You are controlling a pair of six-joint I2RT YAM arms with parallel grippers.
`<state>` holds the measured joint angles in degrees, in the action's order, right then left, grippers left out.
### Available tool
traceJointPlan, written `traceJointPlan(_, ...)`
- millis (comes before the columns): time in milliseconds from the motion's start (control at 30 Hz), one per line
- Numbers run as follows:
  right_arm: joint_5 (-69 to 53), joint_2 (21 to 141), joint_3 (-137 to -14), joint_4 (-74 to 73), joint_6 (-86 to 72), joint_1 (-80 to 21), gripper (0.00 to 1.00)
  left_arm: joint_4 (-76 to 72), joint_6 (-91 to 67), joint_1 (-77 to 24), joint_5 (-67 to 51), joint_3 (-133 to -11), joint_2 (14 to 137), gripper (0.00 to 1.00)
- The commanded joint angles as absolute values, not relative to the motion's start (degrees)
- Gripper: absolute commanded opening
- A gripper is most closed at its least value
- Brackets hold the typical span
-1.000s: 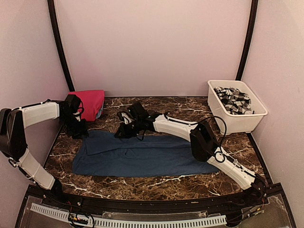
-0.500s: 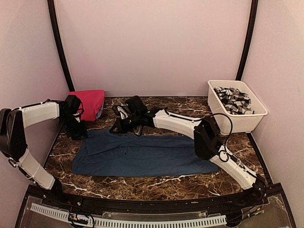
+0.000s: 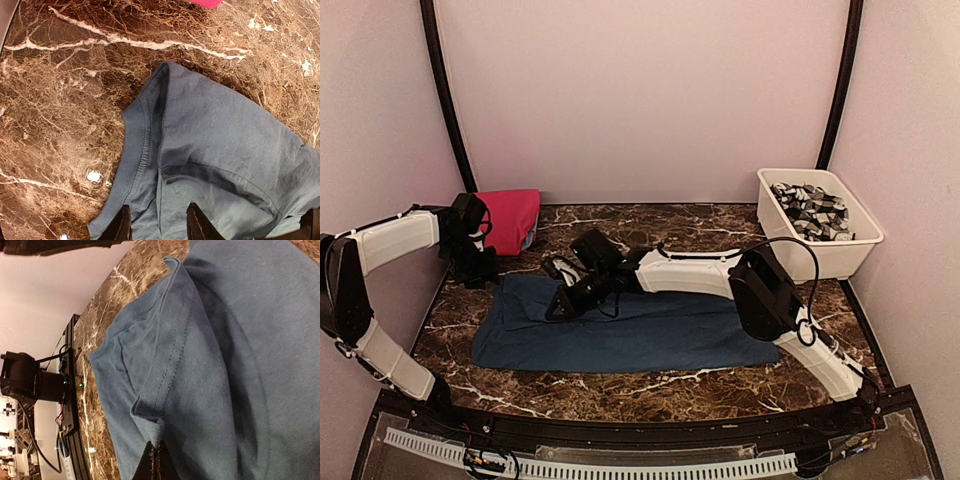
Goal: Fold and stack the mixed laundry pile
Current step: Smooth out the rectangle-folded T-shirt at the center of the board.
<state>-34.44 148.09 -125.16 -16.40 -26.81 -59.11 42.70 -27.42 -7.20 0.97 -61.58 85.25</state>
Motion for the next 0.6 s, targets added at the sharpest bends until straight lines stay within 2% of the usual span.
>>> traceJointPlan(0,-37.3,141.4,-118.7,-10.1,-24.5,-60.2,0.0,45.3,-26.7,-6.7,2.0,-62.7,82.8,0.37)
traceJointPlan(167,-39.6,136.7,-110.1,-6.3,-23.6,-60.3,0.0,45.5,-26.4,-6.7,1.9,-62.8,82.9,0.37)
traceJointPlan(567,-43.0,135.8,-102.7,-4.4,-23.3,-60.6,0.0,46.6,-25.3,-6.7,1.0,-63.0,83.4,0.37)
